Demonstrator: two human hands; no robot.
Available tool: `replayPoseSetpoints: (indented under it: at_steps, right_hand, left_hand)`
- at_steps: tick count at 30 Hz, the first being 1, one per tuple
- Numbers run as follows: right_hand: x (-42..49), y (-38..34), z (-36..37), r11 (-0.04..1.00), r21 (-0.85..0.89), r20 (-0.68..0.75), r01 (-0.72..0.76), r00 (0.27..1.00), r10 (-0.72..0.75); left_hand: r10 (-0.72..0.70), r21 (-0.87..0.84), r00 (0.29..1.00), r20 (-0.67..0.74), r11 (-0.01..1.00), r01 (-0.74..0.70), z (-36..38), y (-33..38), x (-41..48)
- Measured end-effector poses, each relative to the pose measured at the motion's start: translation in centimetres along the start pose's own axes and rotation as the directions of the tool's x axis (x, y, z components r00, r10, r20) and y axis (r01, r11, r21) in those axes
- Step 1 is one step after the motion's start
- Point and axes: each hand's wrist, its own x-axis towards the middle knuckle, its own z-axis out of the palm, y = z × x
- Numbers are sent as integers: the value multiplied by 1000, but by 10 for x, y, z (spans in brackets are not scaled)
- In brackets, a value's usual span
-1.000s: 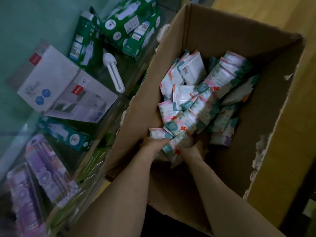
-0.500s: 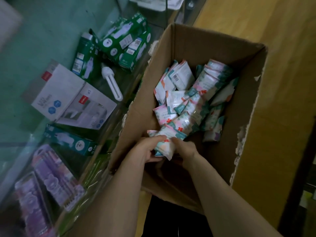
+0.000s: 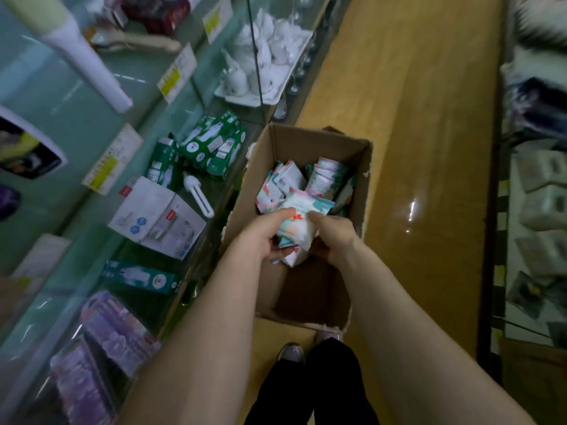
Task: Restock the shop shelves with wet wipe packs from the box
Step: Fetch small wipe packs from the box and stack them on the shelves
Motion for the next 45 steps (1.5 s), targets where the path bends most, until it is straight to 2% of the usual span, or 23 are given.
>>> replayPoseSetpoints:
  at_steps: [5, 9, 17, 22, 29, 37, 41, 45]
  right_hand:
    - [-55, -32, -34, 986, 86, -26, 143, 990, -141]
    - [-107, -46, -71, 949, 228, -27, 219, 975, -219]
    - [-189, -70, -157, 811, 367, -229, 455, 889, -396]
    - [-235, -71, -229, 713, 419, -331, 562, 826, -456]
    - [-298, -38, -348, 583, 430, -521, 690, 716, -464]
    - [-377, 15, -469, 452, 384, -727, 805, 565, -390]
    - [-410, 41, -517, 374, 351, -812, 859, 478, -335]
    - [-430, 64, -556, 346, 303, -879, 888, 400, -259]
  left_hand:
    - [152, -30, 988, 38, 988, -151, 25, 21, -55]
    - [273, -50, 952, 136, 962, -269, 54, 25, -100]
    - [417, -146, 821, 390, 908, -392, 139, 25, -192]
    - [473, -133, 739, 480, 872, -471, 208, 8, -246]
    - [428, -76, 647, 631, 864, -497, 315, -53, -317]
    - [240, 19, 505, 829, 891, -453, 426, -133, -396]
    - [151, 104, 447, 882, 861, -497, 471, -169, -431]
    - [59, 188, 411, 910, 824, -535, 512, -199, -453]
